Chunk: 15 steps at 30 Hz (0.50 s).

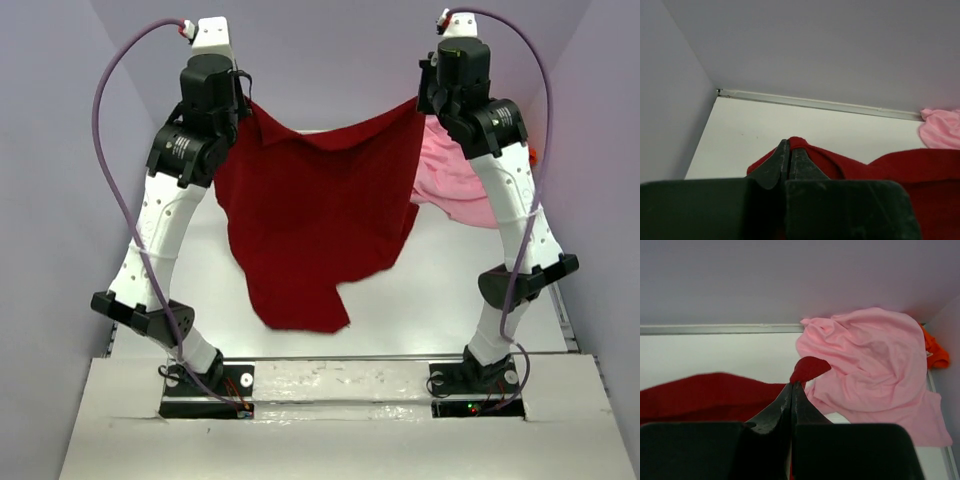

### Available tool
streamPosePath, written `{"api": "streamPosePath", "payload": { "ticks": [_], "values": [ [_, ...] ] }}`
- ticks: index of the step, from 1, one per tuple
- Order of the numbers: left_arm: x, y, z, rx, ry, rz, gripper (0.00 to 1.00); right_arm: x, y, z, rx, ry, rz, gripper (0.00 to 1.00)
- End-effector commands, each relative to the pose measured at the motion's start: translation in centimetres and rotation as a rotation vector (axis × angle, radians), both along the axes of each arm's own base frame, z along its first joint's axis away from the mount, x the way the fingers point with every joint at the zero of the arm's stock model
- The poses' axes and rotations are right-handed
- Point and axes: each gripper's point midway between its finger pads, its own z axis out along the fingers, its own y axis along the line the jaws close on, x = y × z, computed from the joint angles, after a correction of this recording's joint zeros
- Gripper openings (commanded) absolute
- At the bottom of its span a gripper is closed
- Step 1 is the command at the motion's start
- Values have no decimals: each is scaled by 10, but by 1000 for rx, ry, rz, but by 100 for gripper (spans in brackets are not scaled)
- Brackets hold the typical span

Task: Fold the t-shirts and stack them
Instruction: Flatten the tshirt out

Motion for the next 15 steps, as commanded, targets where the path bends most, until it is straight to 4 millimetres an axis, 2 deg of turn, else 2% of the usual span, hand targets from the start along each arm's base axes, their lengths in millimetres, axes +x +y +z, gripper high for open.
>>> {"api": "streamPosePath", "payload": {
  "ticks": [1, 3, 4, 5, 6, 7, 10, 11, 13, 14, 15],
  "values": [
    [-65, 23, 102, -139, -294, -36, 0, -43, -3, 78, 107, -207, 71, 0],
    [-88, 25, 115, -158, -325, -48, 0, -59, -10, 93, 126, -240, 79, 0],
    [-100, 27, 119, -163, -334, -46, 0, -80, -14, 109, 141, -277, 93, 0],
    [-118, 38, 125, -167, -350, -21, 0, -92, -11, 113, 139, -285, 100, 0],
    [-127, 37, 119, -160, -326, -30, 0, -104, -12, 119, 143, -298, 109, 0],
    [-145, 36, 119, -191, -330, -61, 0, -128, -13, 128, 157, -311, 134, 0],
    [-171, 43, 110, -217, -304, -86, 0, -163, -25, 138, 198, -324, 147, 0],
    [-192, 52, 118, -262, -342, -117, 0, -187, -32, 143, 223, -334, 182, 0],
    [-211, 59, 122, -296, -365, -150, 0, -205, -40, 143, 262, -333, 188, 0],
    [-227, 66, 125, -320, -383, -172, 0, -225, -51, 149, 282, -354, 202, 0],
    [-234, 69, 125, -327, -389, -181, 0, -234, -55, 152, 298, -365, 209, 0]
  ]
}}
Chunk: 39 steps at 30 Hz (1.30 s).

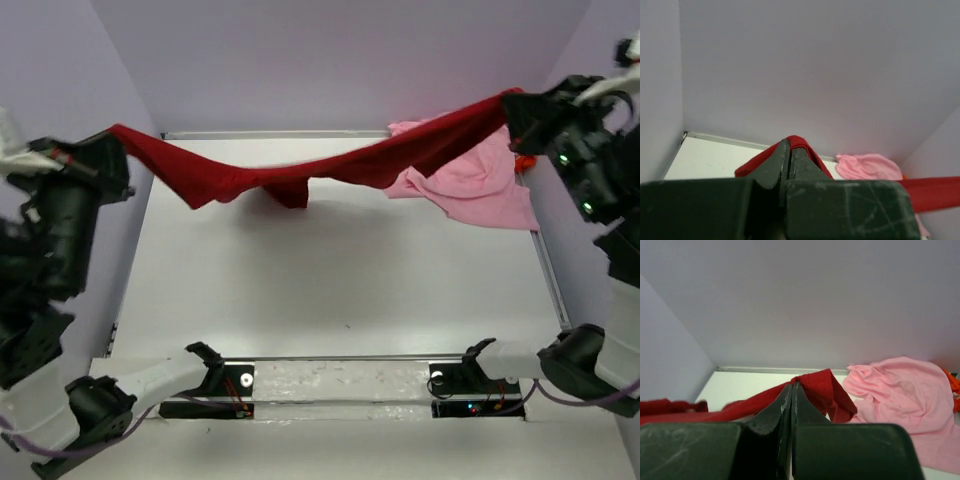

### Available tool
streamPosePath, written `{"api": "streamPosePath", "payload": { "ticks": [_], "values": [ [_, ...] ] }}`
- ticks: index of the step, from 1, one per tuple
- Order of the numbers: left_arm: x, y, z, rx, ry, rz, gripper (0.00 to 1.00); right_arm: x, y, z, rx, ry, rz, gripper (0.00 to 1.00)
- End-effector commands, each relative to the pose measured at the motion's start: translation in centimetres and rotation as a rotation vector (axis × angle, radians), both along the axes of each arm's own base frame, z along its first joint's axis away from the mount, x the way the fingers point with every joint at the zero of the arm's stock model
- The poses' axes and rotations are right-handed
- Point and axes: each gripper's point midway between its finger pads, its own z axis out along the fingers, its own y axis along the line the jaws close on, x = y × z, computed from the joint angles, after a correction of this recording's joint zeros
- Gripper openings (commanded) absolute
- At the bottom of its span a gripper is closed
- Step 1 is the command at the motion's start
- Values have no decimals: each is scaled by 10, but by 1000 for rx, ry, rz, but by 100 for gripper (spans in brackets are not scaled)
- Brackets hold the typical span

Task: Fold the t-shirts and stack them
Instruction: Flatten the tshirt out

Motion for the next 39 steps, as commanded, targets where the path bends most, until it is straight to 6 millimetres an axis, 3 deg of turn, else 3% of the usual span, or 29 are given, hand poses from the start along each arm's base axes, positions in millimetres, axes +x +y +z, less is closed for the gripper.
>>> {"api": "streamPosePath", "payload": {
  "ticks": [1, 4, 7, 11, 14, 17, 19, 20, 22, 23, 25, 26, 28, 29, 32, 34, 35, 37, 38, 39],
  "values": [
    [-29, 11, 3, -53, -29, -47, 0, -44, -23, 9, 73, -29, 29, 0],
    [-42, 15, 8, -74, -58, -74, 0, -61, -32, 20, 88, -53, 41, 0],
    [-45, 10, 15, -85, -77, -103, 0, -62, -25, 20, 99, -47, 76, 0],
    [-19, -1, 11, -53, -38, -75, 0, -40, -14, 13, 68, -24, 57, 0],
    [7, -11, 2, -21, 15, -40, 0, -13, -6, 0, 27, 16, 7, 0],
    [56, -40, -17, 41, 97, -8, 0, 40, 19, -27, -36, 92, -46, 0],
    [76, -49, -20, 66, 106, 9, 0, 66, 26, -40, -64, 119, -84, 0],
    [93, -53, -23, 73, 117, 32, 0, 91, 38, -51, -82, 143, -89, 0],
    [109, -55, -23, 102, 111, 49, 0, 113, 40, -54, -85, 152, -92, 0],
    [127, -55, -31, 123, 131, 70, 0, 123, 40, -51, -85, 136, -103, 0],
    [150, -51, -42, 132, 151, 80, 0, 156, 42, -78, -88, 201, -92, 0],
    [174, -48, -60, 147, 180, 79, 0, 165, 46, -89, -92, 227, -92, 0],
    [199, -43, -86, 172, 223, 92, 0, 192, 49, -119, -120, 285, -103, 0],
    [218, -42, -113, 198, 280, 103, 0, 203, 45, -126, -120, 297, -116, 0],
    [251, -30, -151, 198, 341, 139, 0, 236, 46, -162, -128, 361, -120, 0],
    [266, -24, -159, 191, 329, 170, 0, 252, 44, -178, -140, 386, -146, 0],
    [279, -22, -181, 208, 363, 181, 0, 265, 48, -198, -156, 416, -151, 0],
    [294, -11, -198, 210, 399, 213, 0, 280, 47, -218, -164, 444, -161, 0],
    [307, -13, -217, 219, 436, 206, 0, 293, 53, -241, -178, 479, -158, 0],
    [314, -15, -224, 225, 452, 200, 0, 301, 49, -251, -179, 492, -167, 0]
  ]
}}
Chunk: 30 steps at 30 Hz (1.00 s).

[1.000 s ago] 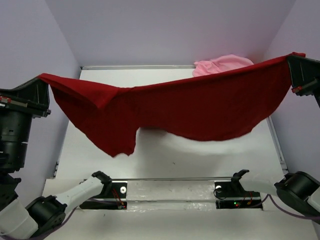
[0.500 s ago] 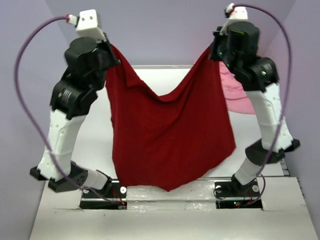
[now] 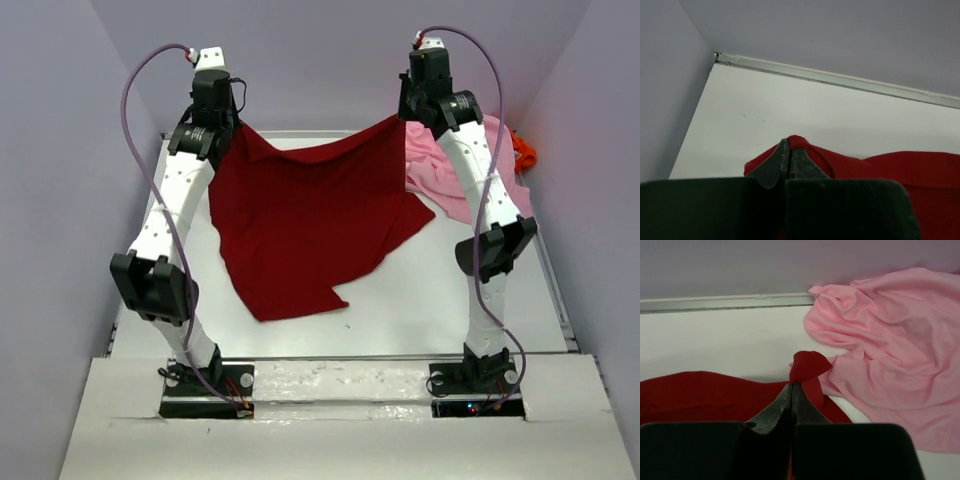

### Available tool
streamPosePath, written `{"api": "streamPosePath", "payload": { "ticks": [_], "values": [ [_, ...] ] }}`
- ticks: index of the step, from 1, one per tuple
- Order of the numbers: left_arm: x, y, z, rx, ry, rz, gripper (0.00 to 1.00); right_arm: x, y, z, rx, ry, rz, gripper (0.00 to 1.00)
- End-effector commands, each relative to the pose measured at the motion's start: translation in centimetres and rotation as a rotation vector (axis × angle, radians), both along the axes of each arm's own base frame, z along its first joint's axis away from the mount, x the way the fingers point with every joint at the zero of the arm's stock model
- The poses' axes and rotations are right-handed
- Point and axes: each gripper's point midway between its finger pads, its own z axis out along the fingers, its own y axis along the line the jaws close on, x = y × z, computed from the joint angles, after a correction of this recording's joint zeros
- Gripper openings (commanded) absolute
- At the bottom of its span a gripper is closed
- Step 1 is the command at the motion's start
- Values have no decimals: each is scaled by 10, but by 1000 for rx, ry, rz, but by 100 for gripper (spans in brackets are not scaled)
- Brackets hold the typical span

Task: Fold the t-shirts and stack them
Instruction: Flatten the tshirt out

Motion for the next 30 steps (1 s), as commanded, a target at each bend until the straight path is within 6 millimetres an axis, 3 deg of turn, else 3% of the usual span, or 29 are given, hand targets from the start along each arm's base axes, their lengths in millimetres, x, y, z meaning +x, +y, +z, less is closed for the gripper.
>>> {"api": "streamPosePath", "payload": {
  "ticks": [1, 3, 4, 6, 7, 8, 9, 10, 11, 14, 15, 16, 19, 20, 21, 22, 23, 24, 25, 26, 27, 28, 29, 30],
  "values": [
    [33, 0, 2, -14, -54, 3, 0, 33, 7, -7, 30, -54, -6, 0],
    [51, -8, -22, -20, -11, -15, 0, 49, 8, -21, 34, -57, -3, 0],
    [62, -10, -43, -13, 18, -13, 0, 55, 11, -42, 22, -28, 8, 0],
    [73, -8, -64, 6, 46, 5, 0, 65, 17, -51, 32, -44, 24, 0],
    [77, -8, -77, 10, 67, 13, 2, 70, 20, -69, 28, -16, 28, 0],
    [86, -9, -98, 12, 98, 15, 20, 74, 23, -78, 30, -4, 35, 0],
    [88, -10, -109, 14, 114, 13, 33, 76, 24, -86, 29, 6, 34, 14],
    [94, -13, -125, 10, 124, 11, 56, 82, 26, -103, 19, 23, 39, 49],
    [93, -12, -135, 14, 145, 17, 65, 85, 28, -110, 19, 30, 45, 63],
    [94, -11, -156, 16, 137, 26, 87, 89, 34, -126, 15, 54, 71, 77],
    [95, -13, -158, 17, 128, 22, 97, 89, 35, -126, 16, 54, 81, 79],
    [92, -11, -160, 26, 133, 40, 99, 89, 34, -122, 8, 47, 79, 79],
    [87, -14, -152, 36, 113, 39, 99, 82, 33, -121, 8, 60, 89, 80],
    [78, -19, -144, 34, 100, 29, 99, 74, 33, -102, 28, 40, 93, 80],
    [74, -22, -137, 33, 88, 23, 99, 67, 33, -97, 39, 42, 103, 80],
    [67, -24, -129, 34, 75, 23, 99, 53, 29, -123, 26, 111, 101, 79],
    [56, -26, -134, 44, 87, 20, 99, 42, 24, -124, 20, 118, 96, 80],
    [41, -37, -110, 29, 54, 0, 99, 28, 25, -78, 50, 11, 103, 80],
    [31, -44, -102, 18, 52, -11, 99, 17, 22, -75, 61, 6, 98, 80],
    [14, -49, -86, 5, 32, -28, 99, 2, 18, -99, 70, 57, 89, 79],
    [0, -71, -84, -3, 40, -90, 99, -9, 15, -99, 75, 65, 87, 79],
    [-15, -79, -84, -14, 68, -109, 99, -23, 12, -84, 95, 47, 85, 79],
    [-36, -84, -82, -12, 68, -139, 99, -34, 10, -87, 108, 62, 84, 78],
    [-53, -97, -85, -1, 79, -174, 99, -48, 6, -110, 104, 117, 77, 78]
  ]
}}
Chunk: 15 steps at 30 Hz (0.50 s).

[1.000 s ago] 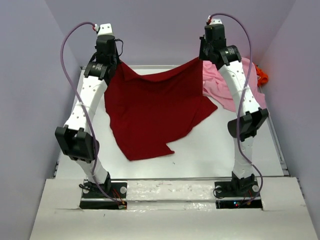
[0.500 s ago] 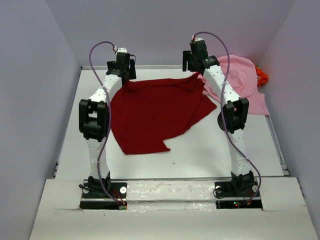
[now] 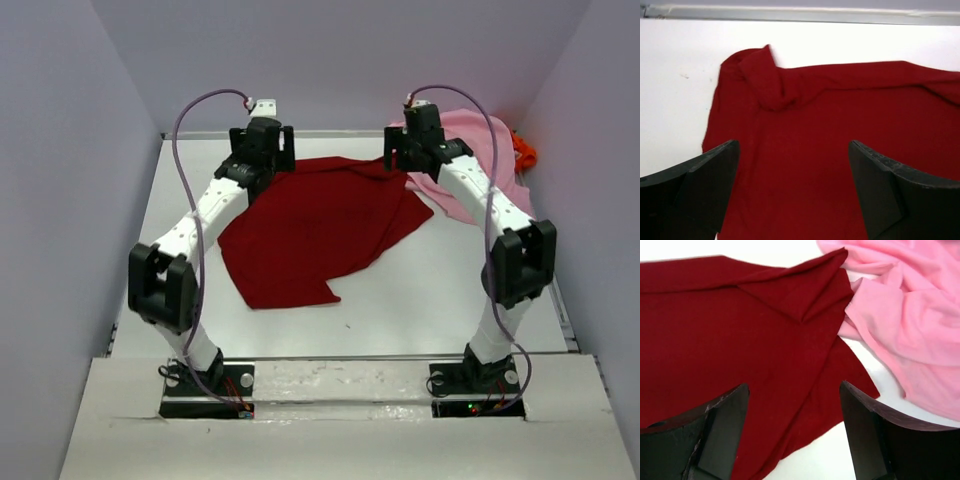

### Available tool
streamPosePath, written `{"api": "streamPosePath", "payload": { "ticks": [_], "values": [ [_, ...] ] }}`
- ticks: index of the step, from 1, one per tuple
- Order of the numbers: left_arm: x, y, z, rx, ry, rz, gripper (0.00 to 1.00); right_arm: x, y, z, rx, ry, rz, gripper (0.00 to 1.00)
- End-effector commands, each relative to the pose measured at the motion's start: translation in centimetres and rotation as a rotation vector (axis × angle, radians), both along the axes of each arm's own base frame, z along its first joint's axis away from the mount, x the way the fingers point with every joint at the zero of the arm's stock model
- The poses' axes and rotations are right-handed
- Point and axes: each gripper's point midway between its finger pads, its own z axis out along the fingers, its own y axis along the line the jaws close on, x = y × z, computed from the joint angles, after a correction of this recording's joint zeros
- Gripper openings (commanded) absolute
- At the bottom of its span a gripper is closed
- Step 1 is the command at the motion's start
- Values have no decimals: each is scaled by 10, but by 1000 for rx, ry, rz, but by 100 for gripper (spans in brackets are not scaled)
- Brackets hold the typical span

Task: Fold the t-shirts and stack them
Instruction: Flatten the tshirt out

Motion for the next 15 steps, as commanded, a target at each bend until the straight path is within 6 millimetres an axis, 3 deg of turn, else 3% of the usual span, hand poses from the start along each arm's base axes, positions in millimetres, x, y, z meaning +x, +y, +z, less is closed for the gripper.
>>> {"api": "streamPosePath", "payload": {
  "ticks": [1, 3, 4, 8, 11, 15],
  "values": [
    [-64, -28, 55, -64, -98, -76, 99, -24, -4, 37, 98, -115, -36, 77],
    [-92, -31, 44, -140, -73, -115, 99, -38, -11, 37, 99, -112, -57, 77],
    [-100, -32, 41, -156, -69, -127, 99, -44, -18, 21, 73, -81, -79, 77],
    [-136, -31, 20, -169, -44, -158, 99, -50, -26, -5, 26, -31, -103, 77],
    [-163, -33, 27, -222, -70, -193, 99, -43, -22, -34, 106, 50, -121, 75],
    [-186, -37, 35, -245, -86, -224, 99, -29, -37, -57, 107, 93, -191, 75]
  ]
}}
